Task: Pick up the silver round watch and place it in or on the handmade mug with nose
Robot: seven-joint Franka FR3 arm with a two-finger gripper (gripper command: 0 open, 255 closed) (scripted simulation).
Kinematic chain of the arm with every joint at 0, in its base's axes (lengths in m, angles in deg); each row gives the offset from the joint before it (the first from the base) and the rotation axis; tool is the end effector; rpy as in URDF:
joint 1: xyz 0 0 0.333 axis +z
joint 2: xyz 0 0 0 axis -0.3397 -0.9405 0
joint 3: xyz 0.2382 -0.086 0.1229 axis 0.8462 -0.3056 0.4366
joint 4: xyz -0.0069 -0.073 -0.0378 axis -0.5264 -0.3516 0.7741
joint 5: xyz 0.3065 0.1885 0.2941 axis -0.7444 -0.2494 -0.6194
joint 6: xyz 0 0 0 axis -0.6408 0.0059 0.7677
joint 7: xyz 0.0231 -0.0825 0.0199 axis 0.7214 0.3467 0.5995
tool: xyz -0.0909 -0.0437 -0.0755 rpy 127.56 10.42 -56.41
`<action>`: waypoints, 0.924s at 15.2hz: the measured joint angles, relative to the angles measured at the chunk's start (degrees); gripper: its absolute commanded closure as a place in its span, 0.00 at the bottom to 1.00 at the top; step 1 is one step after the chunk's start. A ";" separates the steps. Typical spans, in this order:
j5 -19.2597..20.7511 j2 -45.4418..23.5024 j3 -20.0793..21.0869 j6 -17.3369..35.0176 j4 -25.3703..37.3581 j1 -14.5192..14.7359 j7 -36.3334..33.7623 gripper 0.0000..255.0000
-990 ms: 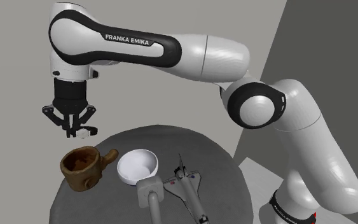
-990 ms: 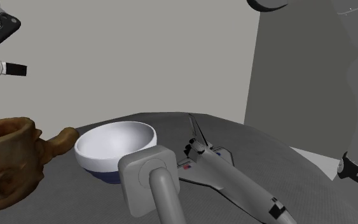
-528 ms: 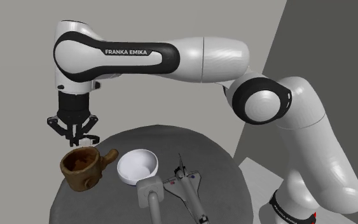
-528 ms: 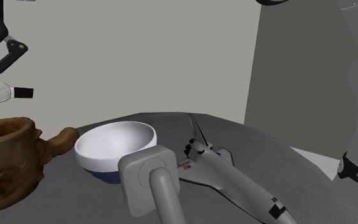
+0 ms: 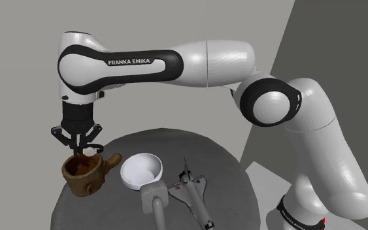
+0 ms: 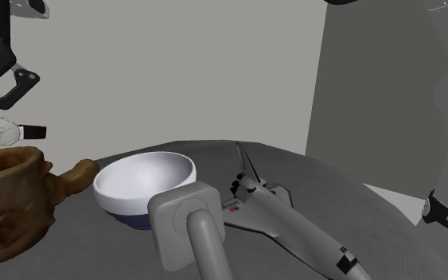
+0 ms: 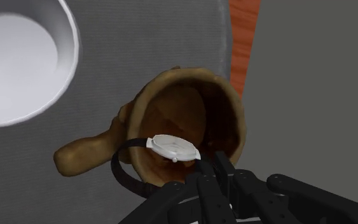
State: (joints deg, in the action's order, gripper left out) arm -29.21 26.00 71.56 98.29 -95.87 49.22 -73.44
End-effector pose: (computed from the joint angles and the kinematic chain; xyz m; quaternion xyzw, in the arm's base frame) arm 0.6194 0.5072 0.4020 -0.9888 0.0587 0.0521 0.1270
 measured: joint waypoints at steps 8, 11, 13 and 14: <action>0.00 0.01 0.00 0.05 -0.05 0.00 0.01 0.00; 0.13 -0.54 -0.07 -4.26 4.83 -0.27 -0.19 0.00; 0.13 -0.27 -0.06 -6.36 6.63 -0.40 -0.38 0.00; 0.16 -0.47 -0.07 -6.96 7.43 -0.44 -0.38 0.00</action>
State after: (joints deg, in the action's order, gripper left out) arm -29.06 25.52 71.49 91.33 -88.44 48.78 -73.82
